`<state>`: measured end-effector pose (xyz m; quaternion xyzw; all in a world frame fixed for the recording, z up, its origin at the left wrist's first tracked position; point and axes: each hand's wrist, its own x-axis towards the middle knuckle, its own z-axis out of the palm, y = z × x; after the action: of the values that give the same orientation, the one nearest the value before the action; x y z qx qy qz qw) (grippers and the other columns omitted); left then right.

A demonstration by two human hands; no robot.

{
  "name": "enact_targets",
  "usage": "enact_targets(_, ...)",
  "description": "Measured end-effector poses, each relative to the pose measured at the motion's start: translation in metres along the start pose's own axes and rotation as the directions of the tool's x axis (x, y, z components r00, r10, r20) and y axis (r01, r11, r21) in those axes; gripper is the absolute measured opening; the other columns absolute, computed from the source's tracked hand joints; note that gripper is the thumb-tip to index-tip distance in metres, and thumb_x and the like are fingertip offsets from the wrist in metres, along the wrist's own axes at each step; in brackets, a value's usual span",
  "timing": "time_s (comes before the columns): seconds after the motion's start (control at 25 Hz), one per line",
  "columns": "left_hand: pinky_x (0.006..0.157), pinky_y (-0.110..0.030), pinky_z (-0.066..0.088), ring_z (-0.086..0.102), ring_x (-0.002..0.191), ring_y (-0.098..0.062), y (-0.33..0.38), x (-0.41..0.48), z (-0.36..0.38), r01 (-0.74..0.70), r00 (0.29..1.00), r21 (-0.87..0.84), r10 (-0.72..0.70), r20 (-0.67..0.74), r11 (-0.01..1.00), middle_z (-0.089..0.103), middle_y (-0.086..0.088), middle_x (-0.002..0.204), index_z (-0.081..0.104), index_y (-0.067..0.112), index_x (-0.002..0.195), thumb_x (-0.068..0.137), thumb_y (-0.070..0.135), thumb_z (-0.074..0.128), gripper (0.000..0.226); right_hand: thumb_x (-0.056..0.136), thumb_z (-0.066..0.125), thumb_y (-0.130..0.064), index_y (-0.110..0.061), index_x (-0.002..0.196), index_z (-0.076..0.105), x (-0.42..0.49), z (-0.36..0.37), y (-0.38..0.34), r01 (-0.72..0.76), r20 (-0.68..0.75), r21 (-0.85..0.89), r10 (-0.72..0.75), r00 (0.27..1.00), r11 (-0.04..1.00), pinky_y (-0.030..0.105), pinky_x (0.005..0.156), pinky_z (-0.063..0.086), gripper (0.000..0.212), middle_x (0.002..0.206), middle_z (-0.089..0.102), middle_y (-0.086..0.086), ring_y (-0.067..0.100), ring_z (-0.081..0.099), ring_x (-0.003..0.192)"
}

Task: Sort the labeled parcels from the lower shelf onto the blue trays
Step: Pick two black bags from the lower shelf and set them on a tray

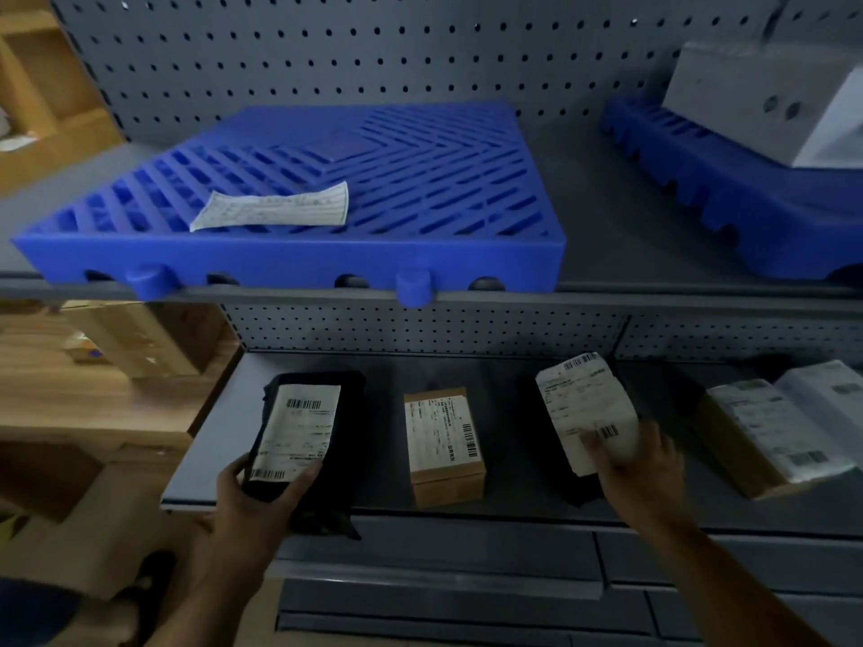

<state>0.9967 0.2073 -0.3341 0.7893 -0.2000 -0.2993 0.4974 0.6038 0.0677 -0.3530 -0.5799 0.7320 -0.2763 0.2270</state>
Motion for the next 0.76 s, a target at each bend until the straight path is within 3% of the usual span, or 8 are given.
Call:
enact_targets(0.12,0.09,-0.051,0.057,0.069,0.098,-0.029,0.013,-0.029,-0.011,0.054,0.998,-0.11,-0.057,-0.019,0.992,0.069,-0.011,0.116,0.057,0.018,0.129,0.065,0.052,0.08,0.077,0.086,0.08,-0.031,-0.006,0.123,0.059,0.0,-0.002,0.003,-0.209,0.066,0.304,0.198,0.978,0.93,0.058,0.091,0.056,0.048,0.124,0.066,0.022,0.04,0.065,0.111)
enact_targets(0.2,0.079,-0.042,0.057,0.068,0.085,-0.021,0.032,-0.054,-0.019,0.069,0.996,-0.16,-0.078,-0.051,0.985,0.07,-0.006,0.106,0.056,0.021,0.134,0.074,0.049,0.08,0.071,0.084,0.084,-0.022,-0.003,0.115,0.066,-0.002,-0.015,-0.001,-0.348,0.151,0.469,0.314,0.937,0.812,0.058,0.093,0.056,0.04,0.121,0.07,0.024,0.038,0.068,0.103)
enact_targets(0.28,0.073,-0.037,0.054,0.066,0.08,-0.017,0.054,-0.078,-0.023,0.079,0.995,-0.213,-0.09,-0.043,0.974,0.066,0.003,0.098,0.05,0.019,0.143,0.081,0.041,0.08,0.072,0.08,0.087,-0.019,-0.004,0.117,0.068,-0.01,-0.035,-0.009,-0.457,0.233,0.537,0.396,0.888,0.709,0.05,0.092,0.056,0.044,0.121,0.07,0.02,0.036,0.067,0.101)
enact_targets(0.36,0.078,-0.037,0.051,0.062,0.079,-0.013,0.076,-0.102,-0.023,0.086,0.996,-0.214,-0.089,-0.001,0.973,0.06,0.004,0.099,0.044,0.015,0.15,0.084,0.037,0.079,0.078,0.079,0.088,-0.022,-0.012,0.114,0.067,-0.024,-0.058,-0.019,-0.525,0.292,0.576,0.443,0.848,0.626,0.048,0.086,0.058,0.042,0.115,0.069,0.015,0.031,0.065,0.094)
enact_targets(0.44,0.085,-0.037,0.049,0.062,0.088,-0.019,0.092,-0.124,-0.019,0.078,0.996,-0.227,-0.067,0.053,0.971,0.055,-0.001,0.115,0.04,0.013,0.153,0.085,0.035,0.079,0.081,0.08,0.087,-0.02,-0.017,0.113,0.065,-0.039,-0.084,-0.026,-0.524,0.318,0.642,0.428,0.846,0.559,0.05,0.088,0.059,0.04,0.115,0.068,0.012,0.029,0.065,0.094)
enact_targets(0.56,0.092,-0.041,0.045,0.055,0.117,-0.031,0.108,-0.157,-0.007,0.117,0.987,-0.197,-0.093,0.128,0.973,0.054,-0.011,0.139,0.037,0.013,0.155,0.089,0.033,0.077,0.079,0.082,0.086,-0.021,-0.017,0.124,0.065,-0.063,-0.122,-0.029,-0.466,0.28,0.693,0.39,0.877,0.55,0.054,0.093,0.058,0.047,0.121,0.068,0.012,0.035,0.065,0.11)
enact_targets(0.68,0.089,-0.04,0.043,0.054,0.106,-0.03,0.11,-0.187,0.009,0.092,0.964,-0.082,-0.068,0.256,0.992,0.056,-0.021,0.143,0.05,0.007,0.145,0.095,0.022,0.071,0.056,0.081,0.086,-0.025,-0.02,0.123,0.066,-0.087,-0.165,-0.022,-0.444,0.229,0.724,0.423,0.877,0.529,0.051,0.094,0.057,0.047,0.119,0.069,0.01,0.035,0.065,0.11)
enact_targets(0.76,0.093,-0.041,0.044,0.056,0.11,-0.032,0.11,-0.206,0.025,0.061,0.929,-0.043,-0.041,0.367,0.997,0.057,-0.02,0.141,0.055,0.007,0.139,0.096,0.014,0.069,0.046,0.082,0.086,-0.027,-0.019,0.123,0.066,-0.105,-0.193,-0.011,-0.447,0.201,0.741,0.469,0.86,0.501,0.055,0.1,0.054,0.047,0.118,0.069,0.009,0.036,0.065,0.11)
